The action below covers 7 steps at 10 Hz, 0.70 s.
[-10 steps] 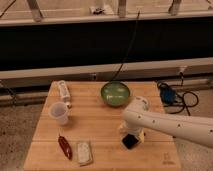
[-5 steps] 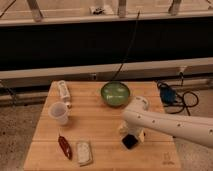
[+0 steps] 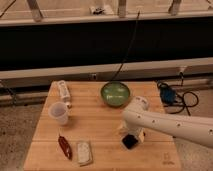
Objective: Place the eraser in the ceramic cup
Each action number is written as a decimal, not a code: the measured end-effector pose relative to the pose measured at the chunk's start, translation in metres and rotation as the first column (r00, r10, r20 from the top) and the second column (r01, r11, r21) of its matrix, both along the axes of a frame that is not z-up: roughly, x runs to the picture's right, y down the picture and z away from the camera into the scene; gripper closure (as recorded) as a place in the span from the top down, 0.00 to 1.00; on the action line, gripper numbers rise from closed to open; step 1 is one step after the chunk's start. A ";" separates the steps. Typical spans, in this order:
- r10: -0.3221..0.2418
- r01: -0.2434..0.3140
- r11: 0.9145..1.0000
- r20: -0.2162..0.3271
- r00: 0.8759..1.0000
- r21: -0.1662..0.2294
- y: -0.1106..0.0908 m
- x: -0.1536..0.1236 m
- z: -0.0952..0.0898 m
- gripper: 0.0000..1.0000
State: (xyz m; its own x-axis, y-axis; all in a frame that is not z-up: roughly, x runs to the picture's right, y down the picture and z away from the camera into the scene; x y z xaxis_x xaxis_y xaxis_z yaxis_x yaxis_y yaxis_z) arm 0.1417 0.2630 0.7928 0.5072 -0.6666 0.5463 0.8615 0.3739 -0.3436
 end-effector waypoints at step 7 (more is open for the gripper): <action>0.031 -0.030 1.000 -0.052 0.998 0.008 -0.001 0.018 0.003 0.80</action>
State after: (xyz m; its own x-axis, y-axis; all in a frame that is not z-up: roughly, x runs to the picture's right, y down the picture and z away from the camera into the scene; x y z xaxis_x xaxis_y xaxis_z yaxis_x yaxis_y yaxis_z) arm 0.1600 0.2619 0.7962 0.5550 -0.6542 0.5138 0.8306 0.4022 -0.3851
